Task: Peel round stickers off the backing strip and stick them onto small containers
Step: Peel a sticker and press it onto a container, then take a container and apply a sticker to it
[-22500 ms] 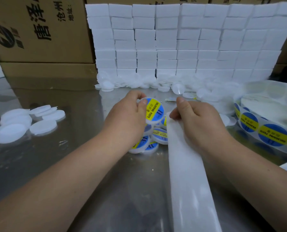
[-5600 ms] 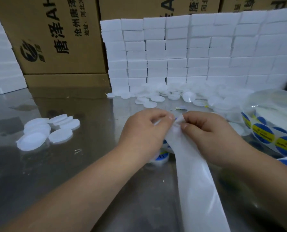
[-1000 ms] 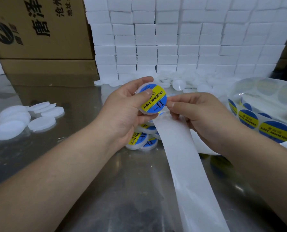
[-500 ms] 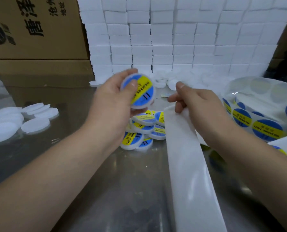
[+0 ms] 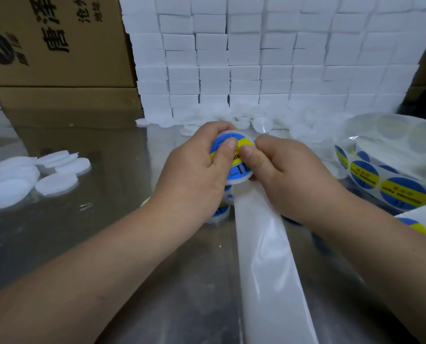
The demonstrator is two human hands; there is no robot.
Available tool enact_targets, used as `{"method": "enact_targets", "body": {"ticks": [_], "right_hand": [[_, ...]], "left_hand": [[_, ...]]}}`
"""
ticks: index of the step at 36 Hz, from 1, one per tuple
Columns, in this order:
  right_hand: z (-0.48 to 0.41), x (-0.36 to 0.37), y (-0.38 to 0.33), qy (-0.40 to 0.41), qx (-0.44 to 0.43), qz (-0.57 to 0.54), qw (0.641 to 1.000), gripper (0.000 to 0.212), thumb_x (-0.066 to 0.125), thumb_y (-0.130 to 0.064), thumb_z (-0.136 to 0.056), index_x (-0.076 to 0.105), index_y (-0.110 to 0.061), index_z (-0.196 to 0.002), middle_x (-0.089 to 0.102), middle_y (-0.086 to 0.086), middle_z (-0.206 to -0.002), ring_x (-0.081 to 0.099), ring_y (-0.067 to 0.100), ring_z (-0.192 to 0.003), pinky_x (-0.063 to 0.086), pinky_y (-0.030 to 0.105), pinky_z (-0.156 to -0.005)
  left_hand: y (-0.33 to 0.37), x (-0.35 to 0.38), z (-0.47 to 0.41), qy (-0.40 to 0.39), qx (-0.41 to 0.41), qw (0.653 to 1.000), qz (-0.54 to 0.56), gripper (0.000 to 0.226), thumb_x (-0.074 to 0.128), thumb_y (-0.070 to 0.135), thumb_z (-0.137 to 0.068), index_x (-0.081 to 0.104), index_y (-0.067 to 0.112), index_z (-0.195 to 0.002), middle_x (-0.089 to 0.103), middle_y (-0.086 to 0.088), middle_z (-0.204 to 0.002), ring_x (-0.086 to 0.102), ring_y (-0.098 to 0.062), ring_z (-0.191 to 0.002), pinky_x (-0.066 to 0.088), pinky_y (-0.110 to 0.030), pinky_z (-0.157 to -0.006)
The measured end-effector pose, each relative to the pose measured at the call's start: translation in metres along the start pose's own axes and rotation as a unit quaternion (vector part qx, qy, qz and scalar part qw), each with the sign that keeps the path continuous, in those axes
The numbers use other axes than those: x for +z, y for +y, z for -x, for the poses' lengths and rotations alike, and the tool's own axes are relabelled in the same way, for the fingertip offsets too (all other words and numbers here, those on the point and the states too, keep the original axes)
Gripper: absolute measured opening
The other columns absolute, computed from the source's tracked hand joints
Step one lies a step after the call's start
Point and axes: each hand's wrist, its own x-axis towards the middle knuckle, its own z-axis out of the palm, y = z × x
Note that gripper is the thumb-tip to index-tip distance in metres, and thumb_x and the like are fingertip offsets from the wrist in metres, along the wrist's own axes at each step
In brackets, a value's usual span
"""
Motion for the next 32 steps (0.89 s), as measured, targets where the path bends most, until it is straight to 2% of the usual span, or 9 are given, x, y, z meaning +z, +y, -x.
{"method": "enact_targets", "body": {"ticks": [4,8,10,13,17,22,25,28,32], "right_hand": [[-0.001,0.001,0.005,0.043,0.058,-0.062,0.995,0.042,0.033,-0.045,-0.094,0.052,-0.026,-0.061,0.057,-0.011,-0.064,0.051,0.003,-0.066,0.039,0.025,-0.064],[-0.003,-0.001,0.006,0.052,0.064,-0.079,0.993,0.029,0.043,-0.036,-0.089,0.061,-0.017,-0.077,0.062,-0.001,-0.072,0.051,0.010,-0.073,0.040,0.022,-0.067],[-0.002,0.001,0.005,0.034,0.050,-0.085,0.995,0.016,0.050,-0.021,-0.086,0.057,-0.030,-0.076,0.060,-0.014,-0.071,0.052,0.001,-0.075,0.038,0.011,-0.067],[-0.001,0.004,0.004,0.009,0.031,-0.112,0.993,0.030,0.051,-0.009,-0.083,0.054,-0.039,-0.088,0.057,-0.026,-0.080,0.050,-0.017,-0.080,0.034,-0.002,-0.072],[-0.001,0.003,0.004,0.025,-0.002,-0.133,0.991,0.046,0.051,0.002,-0.078,0.050,-0.037,-0.102,0.054,-0.029,-0.098,0.050,-0.009,-0.099,0.031,-0.001,-0.087],[0.000,0.002,0.002,0.046,-0.037,-0.171,0.984,0.049,0.048,-0.005,-0.074,0.045,-0.037,-0.111,0.052,-0.027,-0.108,0.048,-0.009,-0.108,0.033,0.005,-0.095],[0.000,0.003,-0.002,0.043,-0.043,-0.205,0.977,0.047,0.047,-0.009,-0.072,0.045,-0.044,-0.102,0.055,-0.025,-0.107,0.051,-0.008,-0.107,0.039,0.014,-0.097],[0.002,0.002,-0.005,0.042,-0.047,-0.242,0.968,0.039,0.050,-0.011,-0.073,0.051,-0.044,-0.094,0.062,-0.019,-0.101,0.058,0.002,-0.102,0.046,0.027,-0.092],[0.006,0.003,-0.008,0.094,-0.043,-0.279,0.955,0.025,0.056,-0.018,-0.074,0.058,-0.040,-0.085,0.067,-0.017,-0.091,0.060,0.006,-0.066,0.050,0.019,-0.061]], "left_hand": [[-0.007,-0.007,-0.005,0.056,0.000,0.994,-0.092,0.014,0.041,0.041,-0.088,0.055,0.040,-0.088,0.058,0.017,-0.076,0.053,-0.003,-0.074,0.042,-0.021,-0.066],[-0.017,-0.017,-0.016,0.069,-0.043,0.988,-0.133,0.021,0.035,0.031,-0.096,0.049,0.032,-0.081,0.050,0.010,-0.065,0.047,0.001,-0.063,0.033,-0.015,-0.054],[-0.022,-0.016,-0.020,0.040,-0.066,0.981,-0.180,0.024,0.032,0.033,-0.096,0.054,0.024,-0.091,0.057,0.005,-0.078,0.051,-0.009,-0.079,0.036,-0.024,-0.067],[-0.024,-0.009,-0.025,-0.037,-0.124,0.955,-0.266,0.041,0.025,0.040,-0.094,0.051,0.015,-0.113,0.055,-0.012,-0.115,0.043,-0.032,-0.112,0.036,-0.042,-0.094],[-0.023,-0.007,-0.027,-0.067,-0.126,0.922,-0.359,0.051,0.021,0.042,-0.096,0.024,0.024,-0.144,0.032,-0.004,-0.146,0.017,-0.022,-0.137,0.012,-0.038,-0.111],[-0.005,-0.010,-0.014,-0.015,-0.071,0.996,-0.050,0.027,0.038,0.036,-0.096,0.055,0.032,-0.116,0.065,0.017,-0.089,0.056,0.004,-0.094,0.040,-0.014,-0.084],[0.002,-0.006,-0.008,-0.062,-0.113,0.986,0.105,0.031,0.045,0.025,-0.095,0.053,0.026,-0.125,0.063,0.006,-0.115,0.058,-0.004,-0.106,0.042,-0.025,-0.099],[0.006,-0.006,-0.008,-0.083,-0.135,0.970,0.185,0.040,0.049,0.016,-0.092,0.049,0.025,-0.131,0.059,-0.004,-0.124,0.061,-0.013,-0.107,0.049,-0.031,-0.093],[0.007,-0.008,-0.010,-0.071,-0.160,0.953,0.249,0.040,0.052,0.006,-0.089,0.053,0.021,-0.126,0.052,-0.002,-0.134,0.050,-0.019,-0.123,0.042,-0.041,-0.101]]}}
